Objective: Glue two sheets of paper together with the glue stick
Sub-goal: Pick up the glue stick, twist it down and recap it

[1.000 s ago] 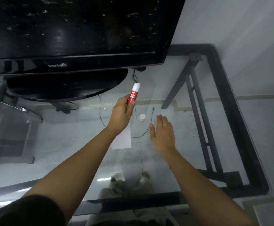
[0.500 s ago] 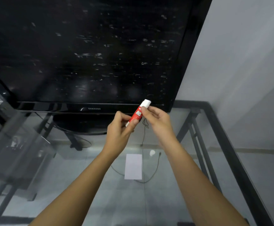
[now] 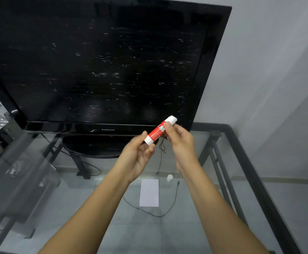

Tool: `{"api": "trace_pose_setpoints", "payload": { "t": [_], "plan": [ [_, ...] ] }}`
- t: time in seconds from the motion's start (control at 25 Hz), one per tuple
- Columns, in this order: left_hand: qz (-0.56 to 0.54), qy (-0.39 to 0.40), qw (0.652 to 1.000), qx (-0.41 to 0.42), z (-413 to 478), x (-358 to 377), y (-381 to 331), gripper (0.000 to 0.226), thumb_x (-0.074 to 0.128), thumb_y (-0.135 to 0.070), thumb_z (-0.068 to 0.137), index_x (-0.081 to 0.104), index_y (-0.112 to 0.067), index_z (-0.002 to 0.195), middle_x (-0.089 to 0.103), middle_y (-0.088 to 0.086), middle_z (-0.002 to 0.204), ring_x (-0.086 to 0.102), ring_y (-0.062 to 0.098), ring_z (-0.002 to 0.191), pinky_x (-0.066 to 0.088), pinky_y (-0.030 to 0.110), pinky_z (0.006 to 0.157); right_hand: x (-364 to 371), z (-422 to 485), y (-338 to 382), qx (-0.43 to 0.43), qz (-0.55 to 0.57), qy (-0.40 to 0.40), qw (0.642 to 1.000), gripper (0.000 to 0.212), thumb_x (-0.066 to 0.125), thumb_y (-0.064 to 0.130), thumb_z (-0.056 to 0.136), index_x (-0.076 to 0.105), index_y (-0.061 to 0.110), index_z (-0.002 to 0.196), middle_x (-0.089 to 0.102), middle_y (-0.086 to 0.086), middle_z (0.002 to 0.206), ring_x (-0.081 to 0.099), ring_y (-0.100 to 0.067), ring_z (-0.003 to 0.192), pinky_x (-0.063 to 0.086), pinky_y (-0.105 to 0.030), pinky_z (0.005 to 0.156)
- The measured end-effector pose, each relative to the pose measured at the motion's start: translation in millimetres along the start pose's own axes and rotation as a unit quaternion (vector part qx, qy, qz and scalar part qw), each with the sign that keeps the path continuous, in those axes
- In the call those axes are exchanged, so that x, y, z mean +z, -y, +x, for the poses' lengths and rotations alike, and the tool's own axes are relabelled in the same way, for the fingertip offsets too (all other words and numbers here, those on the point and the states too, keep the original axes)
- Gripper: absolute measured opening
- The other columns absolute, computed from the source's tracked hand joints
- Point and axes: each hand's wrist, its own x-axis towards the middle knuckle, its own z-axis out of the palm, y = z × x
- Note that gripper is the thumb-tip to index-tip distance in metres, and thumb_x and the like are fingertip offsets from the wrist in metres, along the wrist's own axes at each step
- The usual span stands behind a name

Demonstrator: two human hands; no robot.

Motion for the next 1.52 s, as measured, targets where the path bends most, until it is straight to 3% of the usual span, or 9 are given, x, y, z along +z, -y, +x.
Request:
{"api": "trace_pose_setpoints", "payload": {
  "t": [0.12,0.36,0.6,0.88,1.08,1.2,1.32,1.4,1.52],
  "plan": [
    [-0.104,-0.001,0.985,-0.137,-4.8,0.8,-3.6,0.038,0.055,-0.027,0.085,0.047,-0.005,0.114,0.055,0.006,0.053,0.052,0.007,0.038,0.042,0.011,0.033,-0.6,-3.8,-1.5,-0.006,-0.011,0.006,1.0,0.026,0.063,0.035,0.082,0.067,0.02,0.103,0.071,0.002,0.097,0.065,-0.007,0.096,0.05,-0.014,0.074],
    [0.244,-0.035,0.959,0.141,-9.8,0.4,10.6,0.031,0.047,-0.038,0.094,0.056,-0.009,0.1,0.058,-0.003,0.054,0.049,0.006,0.045,0.043,0.015,0.046,2.0,-8.3,-2.1,-0.028,-0.003,-0.016,0.999,0.021,0.064,0.036,0.081,0.068,0.023,0.097,0.072,0.004,0.091,0.066,-0.008,0.093,0.049,-0.012,0.072],
    [-0.009,0.006,0.971,-0.24,-8.8,-2.0,-9.9,0.053,0.04,-0.054,0.09,0.047,-0.015,0.054,0.038,-0.006,0.034,0.033,0.006,0.026,0.025,0.015,0.028,4.2,-8.4,-3.4,-0.043,-0.039,-0.005,0.998,0.016,0.065,0.048,0.071,0.066,0.039,0.085,0.071,0.018,0.086,0.064,-0.001,0.092,0.05,-0.011,0.071],
    [0.221,-0.036,0.971,0.089,-4.1,-2.2,7.1,0.032,0.056,-0.043,0.085,0.06,-0.011,0.089,0.06,-0.002,0.059,0.05,0.005,0.049,0.045,0.014,0.049,0.4,-3.4,-4.2,-0.035,-0.018,-0.022,0.999,0.032,0.064,0.05,0.071,0.066,0.03,0.096,0.071,0.005,0.095,0.065,-0.01,0.097,0.052,-0.015,0.076],
    [-0.01,0.037,0.976,-0.213,-3.8,-1.2,-11.6,0.047,0.045,-0.048,0.088,0.049,-0.017,0.053,0.038,-0.007,0.034,0.033,0.006,0.03,0.021,0.016,0.034,3.1,-1.3,-4.3,-0.036,-0.016,0.004,0.999,0.027,0.065,0.051,0.068,0.067,0.035,0.089,0.071,0.013,0.089,0.065,-0.004,0.094,0.05,-0.012,0.071],
    [-0.027,0.044,0.966,-0.252,-4.0,-3.1,-17.9,0.05,0.044,-0.051,0.084,0.043,-0.018,0.047,0.037,-0.007,0.031,0.034,0.007,0.027,0.021,0.017,0.032,4.6,0.0,-7.7,-0.029,-0.022,0.007,0.999,0.031,0.065,0.051,0.066,0.066,0.033,0.092,0.07,0.008,0.094,0.065,-0.006,0.096,0.051,-0.015,0.074],
    [0.241,-0.076,0.967,-0.03,-1.1,-4.6,-8.1,0.048,0.039,-0.058,0.089,0.059,-0.016,0.076,0.064,0.004,0.063,0.056,0.012,0.046,0.045,0.021,0.046,2.0,3.7,-10.9,-0.018,-0.011,-0.019,1.0,0.024,0.067,0.046,0.071,0.067,0.028,0.085,0.071,0.008,0.084,0.067,-0.005,0.087,0.05,-0.013,0.069],
    [0.408,-0.108,0.883,0.204,0.1,-8.5,2.6,0.026,0.058,-0.043,0.086,0.054,-0.023,0.101,0.066,-0.002,0.095,0.066,0.007,0.074,0.054,0.021,0.066,-0.2,5.4,-14.9,-0.005,-0.022,-0.031,0.999,0.021,0.067,0.042,0.076,0.066,0.023,0.084,0.071,0.007,0.081,0.067,-0.002,0.081,0.049,-0.01,0.066],
    [0.514,-0.081,0.792,0.319,3.4,-14.8,13.1,0.022,0.07,-0.025,0.081,0.055,-0.027,0.097,0.062,-0.017,0.091,0.062,-0.008,0.085,0.048,0.005,0.066,-5.0,8.4,-24.6,0.012,-0.041,-0.017,0.999,0.03,0.064,0.049,0.072,0.065,0.023,0.087,0.07,0.007,0.084,0.067,0.0,0.081,0.049,-0.01,0.065]
  ]
}}
